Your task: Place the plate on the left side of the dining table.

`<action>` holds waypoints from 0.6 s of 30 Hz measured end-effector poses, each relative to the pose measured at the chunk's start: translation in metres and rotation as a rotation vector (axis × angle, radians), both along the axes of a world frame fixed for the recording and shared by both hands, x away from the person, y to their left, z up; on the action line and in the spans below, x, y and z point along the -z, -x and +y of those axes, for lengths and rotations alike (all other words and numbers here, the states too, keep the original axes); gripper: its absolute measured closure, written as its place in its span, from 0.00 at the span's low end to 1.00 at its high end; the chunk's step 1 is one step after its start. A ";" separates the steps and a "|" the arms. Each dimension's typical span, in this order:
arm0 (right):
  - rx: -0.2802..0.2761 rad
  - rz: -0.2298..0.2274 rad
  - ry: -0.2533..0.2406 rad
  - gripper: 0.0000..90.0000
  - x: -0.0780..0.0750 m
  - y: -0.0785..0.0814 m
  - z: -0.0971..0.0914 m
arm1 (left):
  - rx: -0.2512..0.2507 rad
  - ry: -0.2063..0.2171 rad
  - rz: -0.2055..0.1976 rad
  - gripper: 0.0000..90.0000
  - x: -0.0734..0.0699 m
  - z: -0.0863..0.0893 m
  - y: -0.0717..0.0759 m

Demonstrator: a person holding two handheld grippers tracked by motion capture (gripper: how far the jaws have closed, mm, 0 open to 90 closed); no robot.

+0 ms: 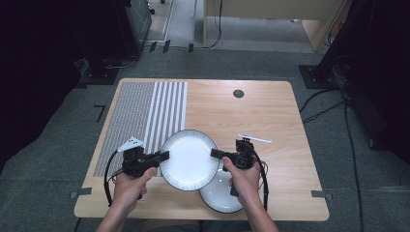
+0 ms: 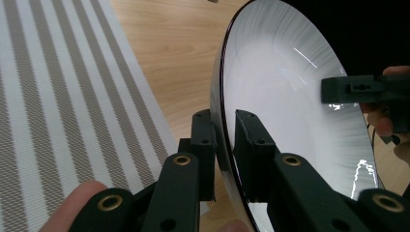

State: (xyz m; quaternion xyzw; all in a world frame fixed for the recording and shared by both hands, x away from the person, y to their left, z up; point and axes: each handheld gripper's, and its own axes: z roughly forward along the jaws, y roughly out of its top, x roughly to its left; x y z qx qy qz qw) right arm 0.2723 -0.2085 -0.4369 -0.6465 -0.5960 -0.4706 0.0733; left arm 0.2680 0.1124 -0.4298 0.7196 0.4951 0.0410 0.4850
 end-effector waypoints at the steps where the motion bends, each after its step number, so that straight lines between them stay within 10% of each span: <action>1: 0.000 0.000 0.000 0.92 0.000 0.000 0.000 | -0.005 0.003 -0.002 0.88 -0.001 0.002 -0.001; 18: -0.047 0.006 0.028 0.90 -0.012 -0.051 0.064 | -0.121 0.020 -0.007 0.90 -0.012 0.059 -0.031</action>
